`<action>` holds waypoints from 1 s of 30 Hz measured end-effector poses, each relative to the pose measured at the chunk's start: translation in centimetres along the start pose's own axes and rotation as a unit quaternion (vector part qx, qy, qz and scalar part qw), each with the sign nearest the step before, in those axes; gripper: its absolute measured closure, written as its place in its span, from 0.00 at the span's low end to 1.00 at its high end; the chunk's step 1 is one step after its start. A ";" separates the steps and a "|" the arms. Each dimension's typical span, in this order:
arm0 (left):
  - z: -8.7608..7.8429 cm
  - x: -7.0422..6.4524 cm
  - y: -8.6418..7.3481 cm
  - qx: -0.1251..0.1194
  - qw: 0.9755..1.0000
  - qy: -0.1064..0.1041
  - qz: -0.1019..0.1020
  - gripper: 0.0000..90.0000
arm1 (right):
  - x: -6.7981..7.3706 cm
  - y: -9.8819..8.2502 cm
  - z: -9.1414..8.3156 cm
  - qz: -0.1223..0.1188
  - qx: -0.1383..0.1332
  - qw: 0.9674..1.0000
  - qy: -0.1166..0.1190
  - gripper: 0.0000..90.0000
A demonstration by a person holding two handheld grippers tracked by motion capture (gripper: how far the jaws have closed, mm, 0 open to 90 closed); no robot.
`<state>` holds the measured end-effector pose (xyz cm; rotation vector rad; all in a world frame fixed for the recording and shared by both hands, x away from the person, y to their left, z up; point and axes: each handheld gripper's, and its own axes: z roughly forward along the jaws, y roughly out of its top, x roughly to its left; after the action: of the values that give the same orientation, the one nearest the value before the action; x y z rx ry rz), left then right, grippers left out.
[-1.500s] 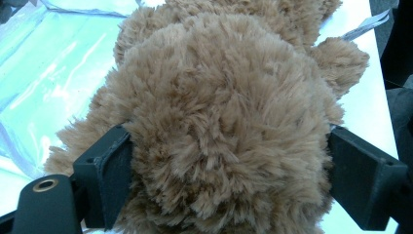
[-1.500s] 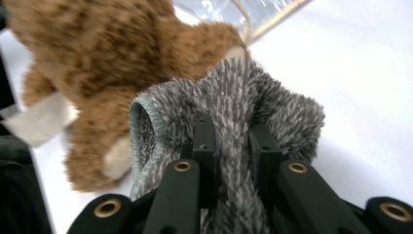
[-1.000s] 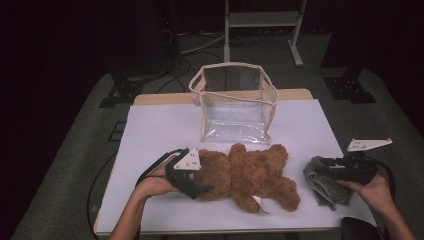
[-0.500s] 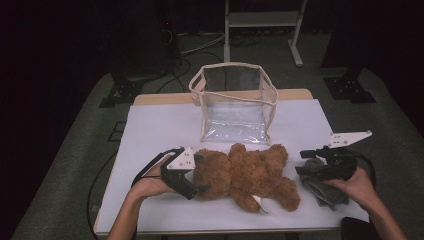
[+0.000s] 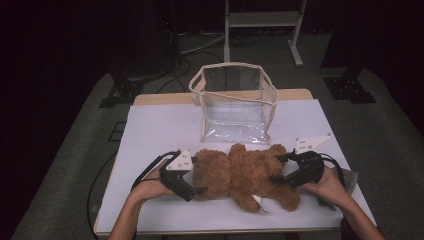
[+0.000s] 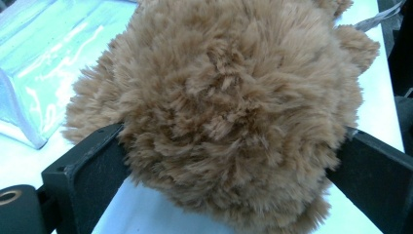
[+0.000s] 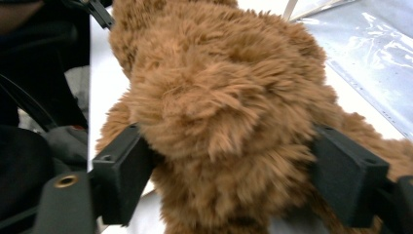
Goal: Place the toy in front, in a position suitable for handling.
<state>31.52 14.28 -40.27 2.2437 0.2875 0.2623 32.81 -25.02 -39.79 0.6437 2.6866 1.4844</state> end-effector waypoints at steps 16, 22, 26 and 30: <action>-0.2 -1.2 3.6 -0.033 0.999 0.018 0.025 0.39 | 0.0 0.9 -1.0 0.007 -0.034 0.999 -0.026 0.57; 0.5 -1.8 6.5 -0.049 0.998 0.006 0.048 0.39 | 1.2 2.0 -5.2 -0.012 -0.022 0.998 -0.053 0.57; 1.3 -2.1 7.1 -0.050 0.997 -0.001 0.050 0.39 | 1.4 1.7 -6.8 -0.009 -0.016 0.998 -0.061 0.57; 1.2 -1.9 6.4 -0.036 0.998 -0.003 0.043 0.39 | 1.1 1.2 -6.3 0.001 -0.023 0.998 -0.052 0.56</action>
<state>30.82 8.92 -36.23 2.1875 0.1753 0.3076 30.96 -29.20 -35.16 0.7009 2.5680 1.4641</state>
